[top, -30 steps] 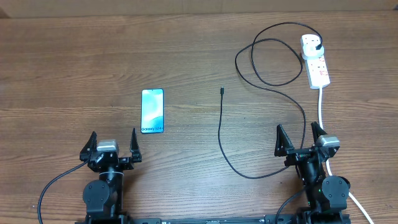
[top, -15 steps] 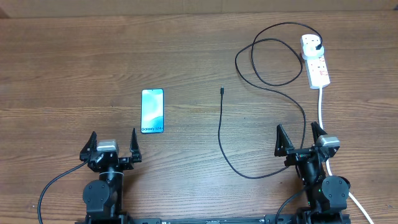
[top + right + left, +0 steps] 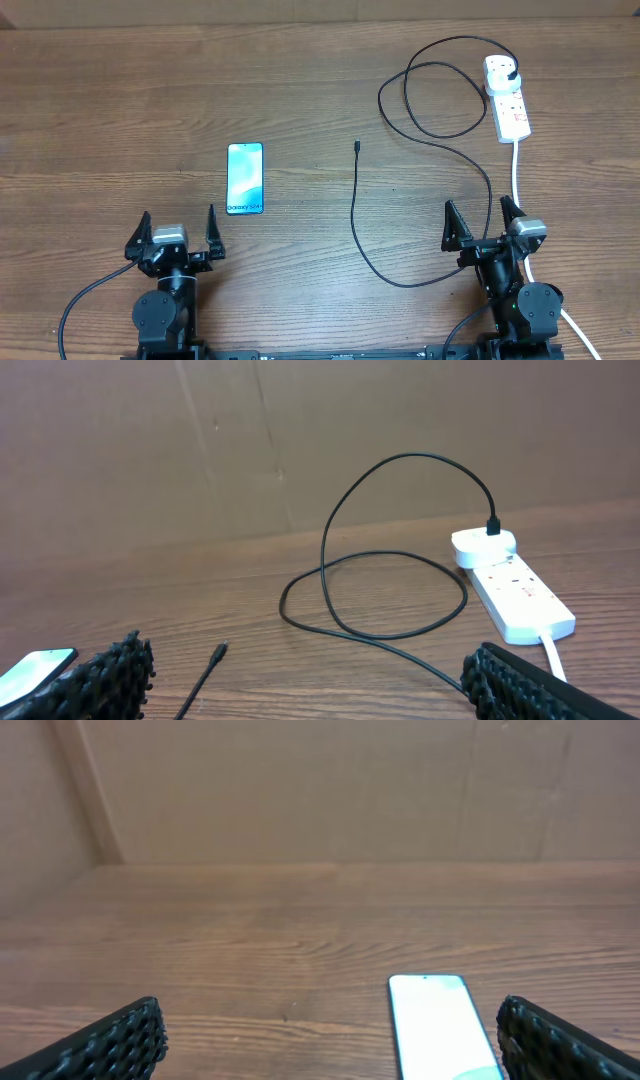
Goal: Plug charger to phone and switch on socket
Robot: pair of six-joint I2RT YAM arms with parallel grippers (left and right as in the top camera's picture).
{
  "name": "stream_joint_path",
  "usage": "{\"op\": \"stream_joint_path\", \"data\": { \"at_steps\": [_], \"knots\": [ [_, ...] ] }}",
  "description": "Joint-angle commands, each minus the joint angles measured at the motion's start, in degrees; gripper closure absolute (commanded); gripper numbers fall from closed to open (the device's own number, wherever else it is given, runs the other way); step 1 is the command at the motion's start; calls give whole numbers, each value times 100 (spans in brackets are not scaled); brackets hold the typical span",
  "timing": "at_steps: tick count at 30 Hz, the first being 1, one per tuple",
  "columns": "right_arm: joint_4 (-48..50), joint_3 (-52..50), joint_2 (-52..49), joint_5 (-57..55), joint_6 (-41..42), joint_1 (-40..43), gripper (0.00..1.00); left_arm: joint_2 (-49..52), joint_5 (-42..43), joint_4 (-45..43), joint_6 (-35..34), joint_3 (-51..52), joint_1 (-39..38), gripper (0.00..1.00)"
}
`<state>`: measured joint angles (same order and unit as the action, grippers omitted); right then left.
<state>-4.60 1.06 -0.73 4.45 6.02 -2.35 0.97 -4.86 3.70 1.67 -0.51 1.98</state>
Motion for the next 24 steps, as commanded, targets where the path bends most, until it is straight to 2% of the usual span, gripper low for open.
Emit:
{"op": "stream_joint_path", "data": {
  "at_steps": [1, 8, 12, 17, 21, 24],
  "knots": [
    [17, -61, 57, -35, 9, -33, 0, -72, -151, 7, 92, 24, -9, 0],
    [17, -61, 57, -35, 9, -31, 0, -72, -140, 9, 90, 24, -9, 0],
    [17, -61, 57, -35, 9, -31, 0, -72, 284, 35, -131, 22, -11, 0],
    [17, -61, 57, -35, 9, -31, 0, -72, 1244, 35, -256, 2, -13, 0],
    [17, -61, 57, -35, 9, -33, 0, -72, 1484, 116, -595, -92, -13, 0],
    [17, -61, 57, -35, 9, -33, 0, -72, 1526, 258, -605, -223, -13, 0]
  ]
}}
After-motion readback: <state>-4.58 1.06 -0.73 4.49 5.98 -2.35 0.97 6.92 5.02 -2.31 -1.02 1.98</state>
